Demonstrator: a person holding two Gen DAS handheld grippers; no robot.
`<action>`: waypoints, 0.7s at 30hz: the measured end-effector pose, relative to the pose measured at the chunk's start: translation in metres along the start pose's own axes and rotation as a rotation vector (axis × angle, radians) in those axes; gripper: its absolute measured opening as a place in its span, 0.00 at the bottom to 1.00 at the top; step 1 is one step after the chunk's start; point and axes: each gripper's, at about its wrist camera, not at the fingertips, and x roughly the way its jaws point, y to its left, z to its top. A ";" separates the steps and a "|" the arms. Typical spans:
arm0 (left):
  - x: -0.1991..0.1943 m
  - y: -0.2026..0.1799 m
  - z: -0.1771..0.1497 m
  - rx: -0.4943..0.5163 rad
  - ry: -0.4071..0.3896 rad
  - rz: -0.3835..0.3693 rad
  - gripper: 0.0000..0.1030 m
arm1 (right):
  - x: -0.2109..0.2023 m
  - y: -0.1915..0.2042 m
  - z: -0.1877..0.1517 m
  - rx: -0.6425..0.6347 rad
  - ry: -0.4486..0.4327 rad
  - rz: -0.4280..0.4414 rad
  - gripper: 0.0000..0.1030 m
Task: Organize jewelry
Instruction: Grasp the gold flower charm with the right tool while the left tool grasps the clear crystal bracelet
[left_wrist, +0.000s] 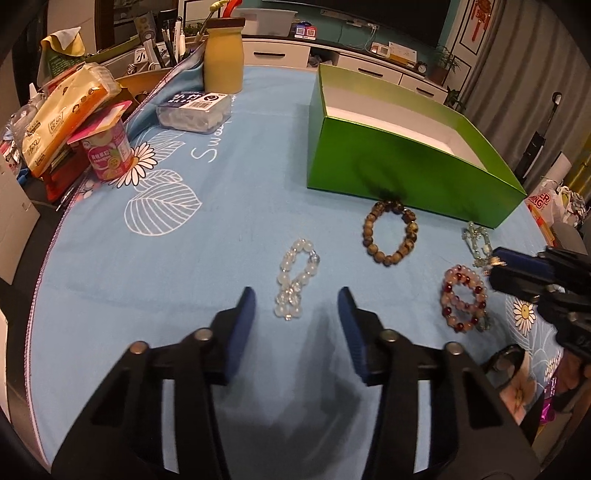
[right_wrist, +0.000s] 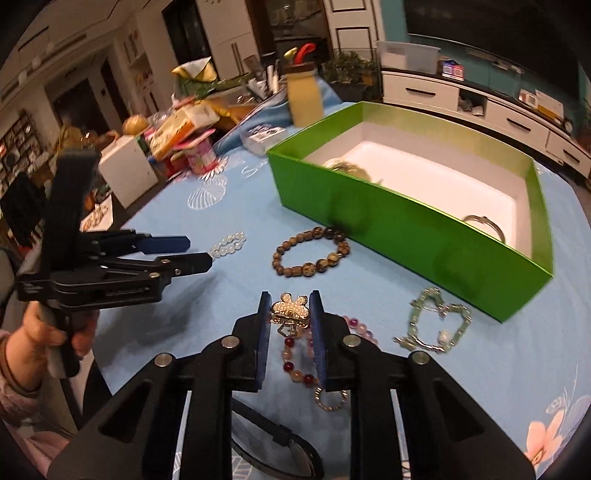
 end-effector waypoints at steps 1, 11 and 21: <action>0.002 0.000 0.000 0.003 0.001 0.000 0.36 | -0.003 -0.003 -0.001 0.012 -0.006 -0.001 0.20; 0.015 -0.009 -0.002 0.072 -0.021 0.043 0.15 | -0.018 -0.012 0.001 0.047 -0.058 -0.024 0.20; -0.015 0.000 0.009 -0.020 -0.067 -0.057 0.00 | -0.030 -0.013 0.000 0.059 -0.092 -0.035 0.20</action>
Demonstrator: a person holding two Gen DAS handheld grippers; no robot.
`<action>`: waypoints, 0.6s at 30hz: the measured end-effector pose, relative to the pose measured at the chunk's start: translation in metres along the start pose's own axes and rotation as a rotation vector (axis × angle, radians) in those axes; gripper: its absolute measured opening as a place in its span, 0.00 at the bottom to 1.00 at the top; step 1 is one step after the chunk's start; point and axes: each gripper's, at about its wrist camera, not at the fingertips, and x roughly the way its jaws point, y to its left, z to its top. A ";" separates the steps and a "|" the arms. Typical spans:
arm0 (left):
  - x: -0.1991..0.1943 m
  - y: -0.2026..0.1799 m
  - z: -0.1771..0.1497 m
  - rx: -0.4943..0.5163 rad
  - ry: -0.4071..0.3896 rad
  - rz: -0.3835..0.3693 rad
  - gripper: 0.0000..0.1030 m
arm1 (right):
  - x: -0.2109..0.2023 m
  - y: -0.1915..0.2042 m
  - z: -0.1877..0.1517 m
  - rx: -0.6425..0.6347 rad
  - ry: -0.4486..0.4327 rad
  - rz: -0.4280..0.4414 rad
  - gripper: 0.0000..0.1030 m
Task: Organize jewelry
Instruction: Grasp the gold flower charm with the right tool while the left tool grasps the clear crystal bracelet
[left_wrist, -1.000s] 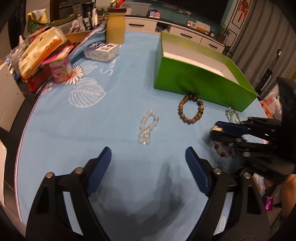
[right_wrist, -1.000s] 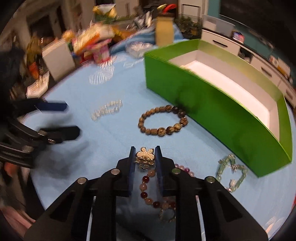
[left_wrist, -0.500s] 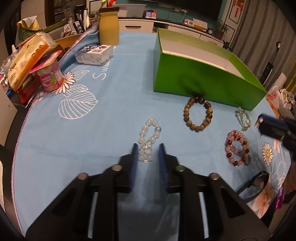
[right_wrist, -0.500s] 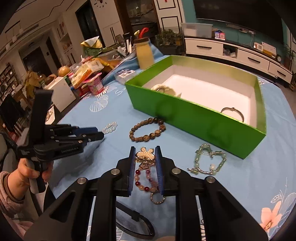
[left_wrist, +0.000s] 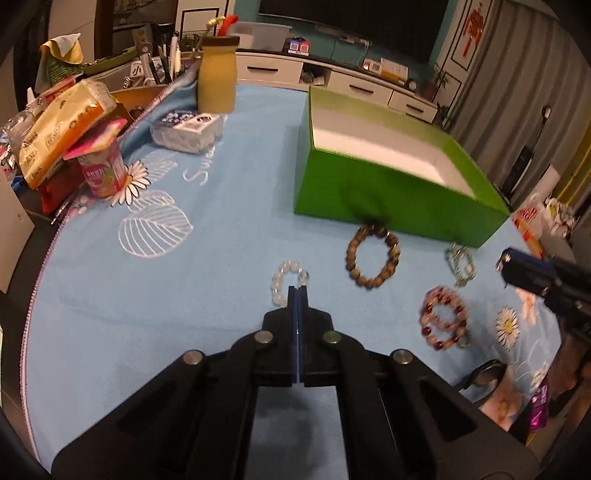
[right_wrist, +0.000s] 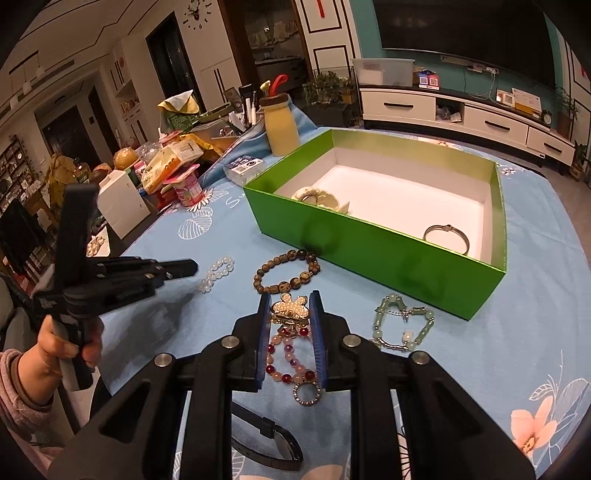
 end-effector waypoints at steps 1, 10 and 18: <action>-0.002 0.003 0.002 -0.013 0.000 -0.011 0.00 | -0.001 0.000 0.000 0.004 -0.003 0.000 0.20; 0.013 0.009 -0.004 -0.062 0.053 0.018 0.29 | -0.006 -0.001 -0.006 0.017 0.000 0.001 0.20; 0.035 -0.005 -0.006 0.009 0.055 0.100 0.29 | -0.009 -0.004 -0.009 0.033 -0.005 -0.006 0.20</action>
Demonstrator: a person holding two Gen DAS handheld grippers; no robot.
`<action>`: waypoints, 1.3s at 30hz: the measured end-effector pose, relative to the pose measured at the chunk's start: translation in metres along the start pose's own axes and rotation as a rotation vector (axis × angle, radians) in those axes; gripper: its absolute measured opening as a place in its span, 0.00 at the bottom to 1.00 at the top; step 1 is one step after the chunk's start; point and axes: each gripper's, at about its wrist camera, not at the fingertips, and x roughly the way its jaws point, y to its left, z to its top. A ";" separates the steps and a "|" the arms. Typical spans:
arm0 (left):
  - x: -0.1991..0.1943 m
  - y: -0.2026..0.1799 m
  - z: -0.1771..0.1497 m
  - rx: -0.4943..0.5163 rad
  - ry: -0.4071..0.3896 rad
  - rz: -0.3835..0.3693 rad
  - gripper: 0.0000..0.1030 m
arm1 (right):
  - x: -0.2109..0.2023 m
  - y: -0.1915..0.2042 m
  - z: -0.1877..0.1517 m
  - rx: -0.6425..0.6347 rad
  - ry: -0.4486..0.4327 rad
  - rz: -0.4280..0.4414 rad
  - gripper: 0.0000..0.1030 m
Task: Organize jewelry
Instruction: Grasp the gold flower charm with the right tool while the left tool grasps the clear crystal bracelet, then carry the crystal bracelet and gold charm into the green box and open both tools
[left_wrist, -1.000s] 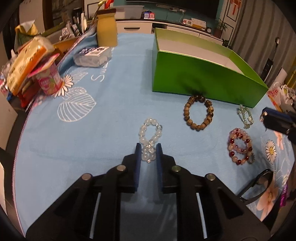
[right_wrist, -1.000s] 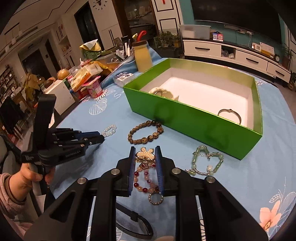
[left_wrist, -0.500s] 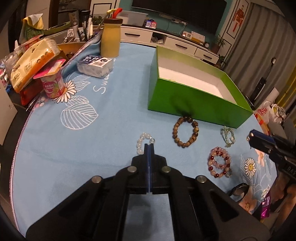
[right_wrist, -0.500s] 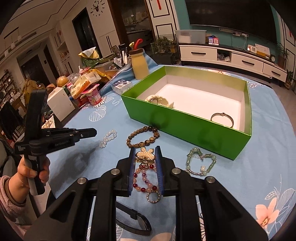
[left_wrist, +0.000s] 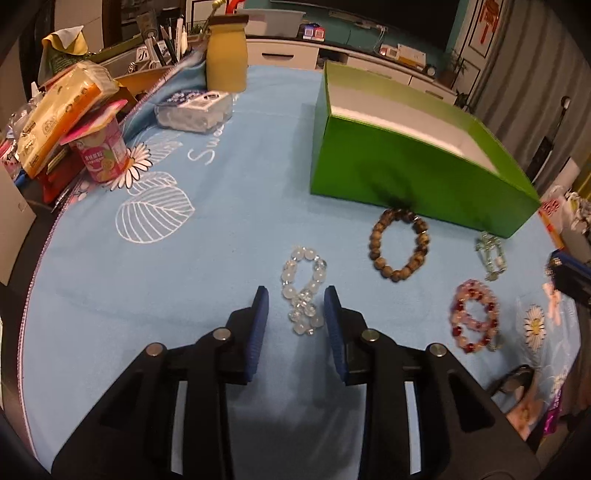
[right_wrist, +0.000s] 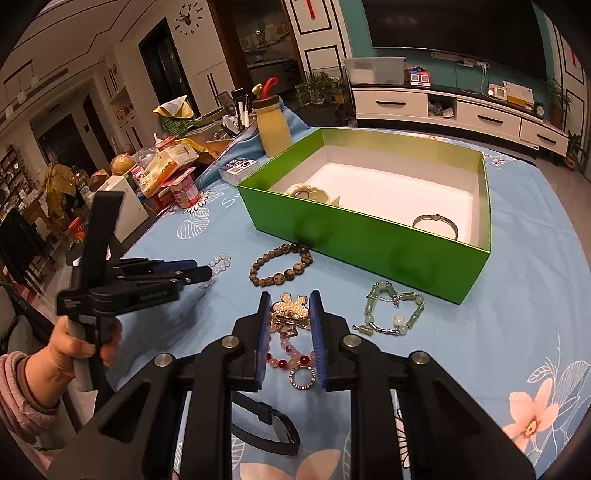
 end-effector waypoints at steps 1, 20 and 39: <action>0.000 -0.002 -0.001 0.011 -0.010 0.006 0.28 | 0.000 0.000 0.000 -0.001 0.000 -0.001 0.20; -0.057 0.012 0.014 -0.120 -0.070 -0.167 0.07 | -0.010 -0.004 0.001 0.016 -0.034 -0.009 0.20; -0.095 -0.030 0.067 -0.042 -0.161 -0.203 0.07 | -0.038 -0.030 0.010 0.046 -0.124 -0.034 0.20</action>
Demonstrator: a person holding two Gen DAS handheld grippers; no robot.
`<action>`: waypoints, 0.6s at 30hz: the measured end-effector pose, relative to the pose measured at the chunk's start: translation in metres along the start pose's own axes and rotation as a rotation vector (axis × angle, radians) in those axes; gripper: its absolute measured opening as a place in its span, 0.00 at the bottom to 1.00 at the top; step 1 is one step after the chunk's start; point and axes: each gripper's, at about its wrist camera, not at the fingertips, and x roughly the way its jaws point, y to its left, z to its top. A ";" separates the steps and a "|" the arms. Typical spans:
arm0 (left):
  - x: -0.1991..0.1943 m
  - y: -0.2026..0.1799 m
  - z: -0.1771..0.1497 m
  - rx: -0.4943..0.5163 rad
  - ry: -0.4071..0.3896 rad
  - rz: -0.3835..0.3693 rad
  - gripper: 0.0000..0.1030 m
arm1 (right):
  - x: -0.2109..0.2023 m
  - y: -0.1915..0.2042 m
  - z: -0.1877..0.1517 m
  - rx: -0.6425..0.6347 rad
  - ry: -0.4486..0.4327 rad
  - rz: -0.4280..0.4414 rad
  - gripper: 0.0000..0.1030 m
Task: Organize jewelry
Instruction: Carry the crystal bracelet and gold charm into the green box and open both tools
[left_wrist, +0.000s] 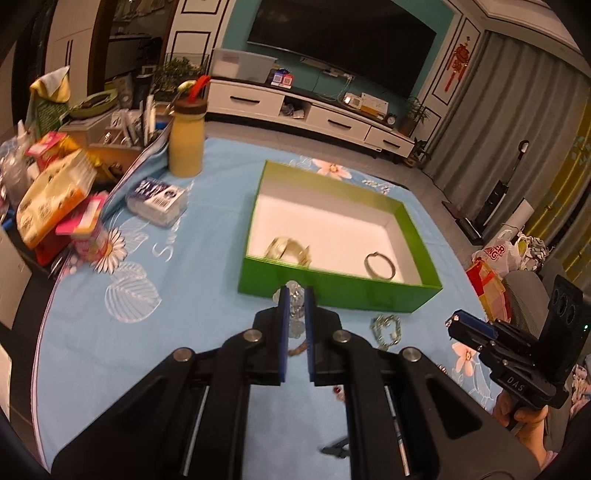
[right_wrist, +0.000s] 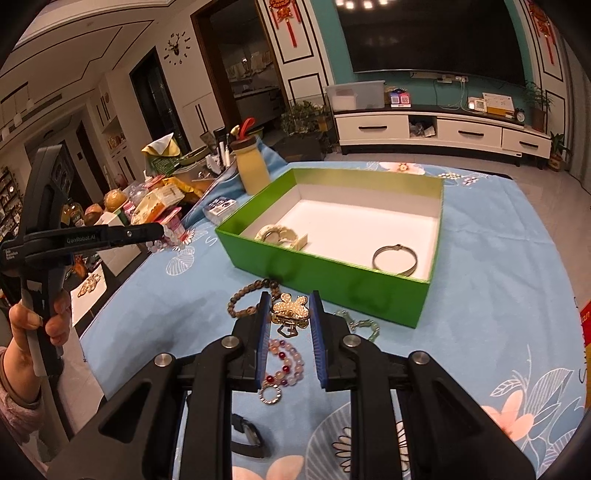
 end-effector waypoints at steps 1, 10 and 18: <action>0.001 -0.004 0.004 0.006 -0.003 -0.005 0.07 | -0.001 -0.003 0.002 0.003 -0.006 -0.005 0.20; 0.018 -0.037 0.031 0.063 -0.021 -0.040 0.07 | -0.003 -0.019 0.016 0.013 -0.040 -0.031 0.20; 0.057 -0.055 0.056 0.074 0.020 -0.075 0.07 | 0.012 -0.034 0.036 0.035 -0.046 -0.035 0.20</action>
